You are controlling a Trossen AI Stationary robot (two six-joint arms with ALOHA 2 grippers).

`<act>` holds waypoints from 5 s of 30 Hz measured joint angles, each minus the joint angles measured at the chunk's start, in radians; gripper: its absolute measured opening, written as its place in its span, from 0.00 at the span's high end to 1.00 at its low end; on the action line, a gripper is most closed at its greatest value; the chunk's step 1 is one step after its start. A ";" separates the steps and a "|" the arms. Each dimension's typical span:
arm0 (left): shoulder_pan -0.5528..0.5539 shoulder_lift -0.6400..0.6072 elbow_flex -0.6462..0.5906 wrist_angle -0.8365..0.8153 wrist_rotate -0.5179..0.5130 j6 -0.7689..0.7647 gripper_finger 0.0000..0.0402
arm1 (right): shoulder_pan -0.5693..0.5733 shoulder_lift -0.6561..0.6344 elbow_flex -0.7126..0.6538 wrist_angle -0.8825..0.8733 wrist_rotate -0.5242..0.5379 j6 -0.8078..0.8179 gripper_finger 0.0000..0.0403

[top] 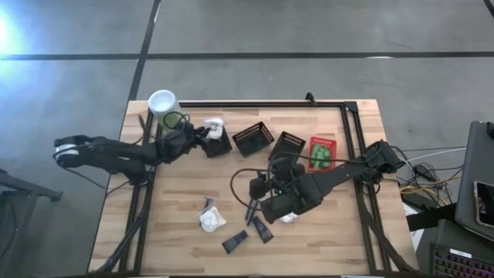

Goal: Pick & Place Travel size toiletries
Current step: Put the cotton pack into the left black bin

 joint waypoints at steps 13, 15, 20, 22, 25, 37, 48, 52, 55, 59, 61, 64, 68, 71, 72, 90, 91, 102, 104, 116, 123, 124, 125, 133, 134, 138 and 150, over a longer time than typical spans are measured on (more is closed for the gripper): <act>0.066 0.197 0.087 -0.001 -0.004 0.053 0.92 | -0.002 0.000 0.000 -0.001 -0.013 0.006 0.39; 0.074 0.215 0.098 -0.001 0.003 0.053 0.92 | -0.002 0.000 0.000 -0.001 -0.014 0.007 0.38; 0.083 0.258 0.119 0.000 0.035 0.054 0.92 | -0.002 0.000 -0.001 -0.001 -0.015 0.006 0.35; 0.083 0.276 0.123 0.000 0.036 0.053 0.92 | -0.002 0.000 -0.001 -0.001 -0.015 0.006 0.34; 0.083 0.292 0.126 0.000 0.036 0.053 0.92 | -0.002 0.000 -0.001 -0.002 -0.018 0.006 0.34; 0.083 0.292 0.128 -0.033 0.036 0.054 0.75 | -0.003 0.000 -0.001 -0.004 -0.026 -0.001 0.39; 0.081 0.236 0.128 -0.092 0.048 0.051 0.65 | -0.002 0.000 -0.002 -0.004 -0.026 -0.005 0.33; 0.081 0.192 0.127 -0.150 0.048 0.051 0.65 | -0.002 0.000 -0.002 -0.005 -0.027 -0.006 0.31; 0.081 0.161 0.127 -0.199 0.048 0.049 0.65 | -0.002 0.000 -0.002 -0.006 -0.027 -0.022 0.29; 0.080 0.114 0.127 -0.266 0.048 0.024 0.65 | -0.002 0.001 -0.002 -0.008 -0.027 -0.025 0.28; 0.080 0.087 0.127 -0.293 0.047 0.010 0.65 | -0.002 0.001 -0.002 -0.008 -0.027 -0.024 0.27; 0.080 0.046 0.127 -0.319 0.052 0.008 0.65 | -0.002 0.001 -0.002 -0.008 -0.027 -0.027 0.27; 0.075 -0.017 0.127 -0.362 0.102 0.007 0.65 | -0.002 0.000 -0.002 -0.008 -0.027 -0.031 0.29; 0.058 -0.071 0.127 -0.404 0.166 -0.002 0.65 | -0.002 0.001 -0.002 -0.008 -0.035 -0.032 0.31; 0.049 -0.090 0.127 -0.418 0.185 -0.009 0.65 | -0.003 0.001 -0.002 -0.008 -0.045 -0.035 0.32; -0.183 -0.311 0.127 -0.523 0.401 -0.076 0.65 | -0.106 0.001 -0.002 -0.007 -0.267 -0.084 0.24; -0.192 -0.313 0.127 -0.536 0.415 -0.085 0.65 | -0.117 0.001 -0.002 -0.007 -0.279 -0.105 0.25; -0.290 -0.313 0.127 -0.705 0.462 -0.410 0.65 | -0.262 0.001 -0.002 -0.006 -0.447 -0.617 0.29; -0.325 -0.313 0.127 -0.705 0.469 -0.497 0.65 | -0.283 0.001 -0.002 -0.006 -0.494 -0.731 0.29; -0.596 -0.314 0.127 -0.711 0.502 -0.758 0.65 | -0.319 0.001 -0.002 0.047 -0.551 -0.938 0.23; -0.663 -0.314 0.127 -0.808 0.584 -0.751 0.65 | -0.311 0.001 -0.029 0.235 -0.545 -0.725 0.22; -0.667 -0.314 0.127 -0.829 0.589 -0.739 0.65 | -0.306 0.001 -0.035 0.247 -0.544 -0.702 0.21; -0.668 -0.314 0.127 -0.846 0.589 -0.728 0.64 | -0.301 0.001 -0.043 0.256 -0.544 -0.683 0.21; -0.666 -0.314 0.127 -0.893 0.558 -0.628 0.48 | -0.249 0.001 -0.102 0.247 -0.544 -0.523 0.16; -0.666 -0.313 0.127 -0.893 0.558 -0.624 0.45 | -0.244 0.001 -0.110 0.249 -0.544 -0.510 0.16; -0.666 -0.312 0.127 -0.929 0.556 -0.583 0.37 | -0.236 0.001 -0.135 0.247 -0.548 -0.491 0.13; -0.666 -0.293 0.108 -0.944 0.578 -0.584 0.32 | -0.239 0.001 -0.144 0.248 -0.600 -0.576 0.16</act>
